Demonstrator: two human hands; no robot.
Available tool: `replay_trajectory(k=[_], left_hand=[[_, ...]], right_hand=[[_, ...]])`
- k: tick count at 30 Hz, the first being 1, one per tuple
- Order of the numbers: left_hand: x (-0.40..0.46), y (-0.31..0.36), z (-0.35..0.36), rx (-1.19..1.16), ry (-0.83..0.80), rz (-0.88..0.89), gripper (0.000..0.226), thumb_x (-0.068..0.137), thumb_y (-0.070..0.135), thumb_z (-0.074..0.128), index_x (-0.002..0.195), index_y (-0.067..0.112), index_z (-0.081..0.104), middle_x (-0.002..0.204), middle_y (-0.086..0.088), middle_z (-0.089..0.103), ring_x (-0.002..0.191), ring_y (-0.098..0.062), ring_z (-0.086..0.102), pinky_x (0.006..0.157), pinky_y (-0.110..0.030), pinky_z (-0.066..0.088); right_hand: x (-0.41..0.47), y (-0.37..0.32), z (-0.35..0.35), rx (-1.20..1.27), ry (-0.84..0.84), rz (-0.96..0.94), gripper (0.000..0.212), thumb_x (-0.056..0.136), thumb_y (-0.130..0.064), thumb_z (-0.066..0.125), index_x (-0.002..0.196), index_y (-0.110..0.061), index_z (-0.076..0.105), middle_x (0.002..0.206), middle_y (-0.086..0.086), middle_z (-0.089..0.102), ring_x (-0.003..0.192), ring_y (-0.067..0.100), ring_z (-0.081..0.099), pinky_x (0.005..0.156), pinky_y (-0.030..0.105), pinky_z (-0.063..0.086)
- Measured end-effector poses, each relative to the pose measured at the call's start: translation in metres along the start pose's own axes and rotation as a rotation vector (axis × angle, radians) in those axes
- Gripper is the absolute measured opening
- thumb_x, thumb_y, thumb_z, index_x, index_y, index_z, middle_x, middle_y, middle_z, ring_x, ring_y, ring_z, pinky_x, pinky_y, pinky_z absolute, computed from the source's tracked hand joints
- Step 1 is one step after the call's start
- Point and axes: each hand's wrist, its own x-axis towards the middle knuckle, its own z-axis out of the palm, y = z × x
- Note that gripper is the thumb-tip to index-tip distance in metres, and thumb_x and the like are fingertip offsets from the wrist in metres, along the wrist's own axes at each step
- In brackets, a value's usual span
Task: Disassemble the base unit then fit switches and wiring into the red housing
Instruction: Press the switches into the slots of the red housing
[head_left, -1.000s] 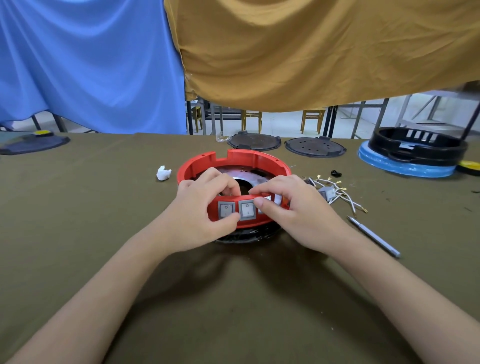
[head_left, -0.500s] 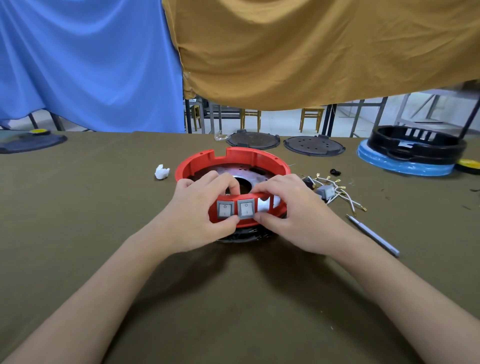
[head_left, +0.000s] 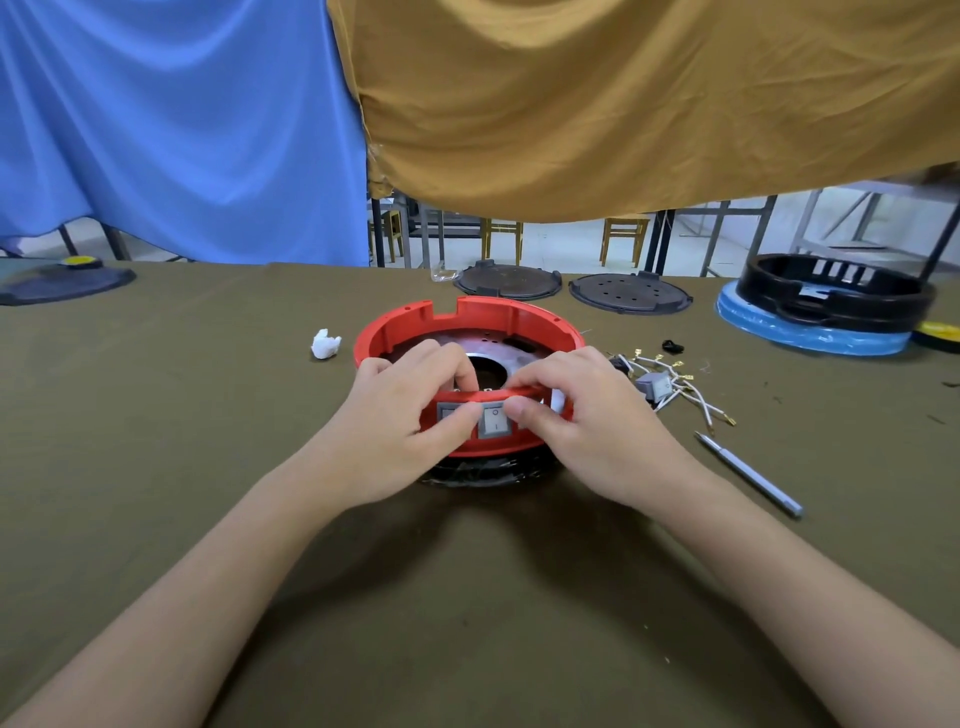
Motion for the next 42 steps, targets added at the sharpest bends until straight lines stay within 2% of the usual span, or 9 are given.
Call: replay_trajectory(k=[5, 10, 16, 18, 22, 27, 32, 38, 42], left_hand=[[0.001, 0.0, -0.007, 0.12, 0.023, -0.004, 0.02, 0.083, 0.047, 0.041, 0.089, 0.031, 0.05, 0.087, 0.01, 0.052, 0.091, -0.008, 0.047, 0.095, -0.033, 0.028], [0.0, -0.005, -0.014, 0.13, 0.037, -0.015, 0.032, 0.076, 0.05, 0.039, 0.095, 0.029, 0.053, 0.097, 0.011, 0.05, 0.095, -0.011, 0.045, 0.096, -0.038, 0.033], [0.0, -0.006, -0.004, 0.106, -0.026, 0.009, 0.026, 0.09, 0.053, 0.042, 0.107, 0.039, 0.056, 0.102, 0.017, 0.055, 0.102, -0.002, 0.045, 0.104, -0.037, 0.027], [0.0, -0.006, -0.003, 0.094, 0.005, 0.001, 0.03, 0.088, 0.055, 0.038, 0.106, 0.039, 0.057, 0.102, 0.016, 0.056, 0.102, -0.002, 0.044, 0.103, -0.036, 0.027], [-0.001, -0.002, 0.001, 0.096, 0.029, 0.008, 0.039, 0.086, 0.054, 0.037, 0.112, 0.037, 0.06, 0.108, 0.018, 0.055, 0.107, 0.0, 0.044, 0.105, -0.032, 0.023], [-0.001, 0.0, 0.002, 0.086, 0.034, -0.001, 0.027, 0.089, 0.044, 0.043, 0.109, 0.035, 0.059, 0.106, 0.02, 0.054, 0.108, 0.0, 0.046, 0.104, -0.033, 0.024], [-0.002, 0.001, 0.002, 0.048, 0.05, 0.01, 0.018, 0.088, 0.036, 0.047, 0.101, 0.033, 0.059, 0.102, 0.02, 0.055, 0.106, -0.001, 0.047, 0.101, -0.032, 0.026], [-0.002, 0.002, 0.002, 0.055, 0.051, 0.01, 0.021, 0.088, 0.041, 0.049, 0.104, 0.035, 0.061, 0.104, 0.021, 0.056, 0.11, -0.003, 0.049, 0.1, -0.032, 0.026], [-0.001, 0.002, 0.003, 0.068, 0.048, 0.013, 0.026, 0.09, 0.042, 0.047, 0.107, 0.033, 0.064, 0.103, 0.025, 0.055, 0.108, 0.0, 0.049, 0.099, -0.032, 0.026]], right_hand=[[-0.004, -0.007, 0.005, 0.008, 0.023, -0.026, 0.024, 0.096, -0.039, 0.056, 0.115, -0.028, 0.067, 0.108, -0.014, 0.063, 0.113, 0.011, 0.044, 0.098, 0.042, 0.039], [-0.01, -0.007, 0.002, 0.2, 0.023, -0.105, 0.031, 0.098, -0.026, 0.057, 0.128, -0.021, 0.062, 0.125, -0.013, 0.061, 0.12, 0.002, 0.047, 0.103, 0.015, 0.033], [0.001, 0.017, -0.015, 0.183, 0.39, 0.323, 0.019, 0.091, -0.008, 0.051, 0.091, -0.022, 0.065, 0.087, -0.011, 0.066, 0.086, 0.008, 0.061, 0.071, 0.024, 0.046], [0.003, 0.031, -0.02, 0.001, 0.335, 0.48, 0.015, 0.086, -0.01, 0.05, 0.086, -0.02, 0.062, 0.085, -0.007, 0.064, 0.084, 0.016, 0.058, 0.066, 0.029, 0.043], [0.005, 0.05, -0.016, -0.244, 0.097, 0.601, 0.019, 0.089, -0.016, 0.053, 0.105, -0.012, 0.062, 0.105, 0.008, 0.064, 0.098, 0.028, 0.055, 0.08, 0.035, 0.048], [0.007, 0.06, -0.016, -0.232, -0.071, 0.585, 0.041, 0.095, -0.014, 0.052, 0.135, -0.019, 0.054, 0.126, 0.01, 0.062, 0.118, 0.033, 0.051, 0.099, 0.042, 0.046], [0.006, 0.061, -0.025, -0.221, -0.021, 0.522, 0.04, 0.092, -0.023, 0.064, 0.132, -0.017, 0.057, 0.125, 0.006, 0.063, 0.117, 0.027, 0.054, 0.099, 0.039, 0.045], [0.004, 0.028, -0.027, 0.34, 0.283, 0.354, 0.024, 0.093, -0.026, 0.055, 0.114, -0.024, 0.066, 0.096, -0.013, 0.068, 0.089, 0.005, 0.063, 0.078, 0.025, 0.052], [0.003, 0.013, -0.019, 0.955, 0.182, 0.37, 0.018, 0.097, -0.011, 0.053, 0.107, -0.012, 0.068, 0.093, 0.01, 0.071, 0.077, 0.009, 0.066, 0.072, 0.023, 0.056]])
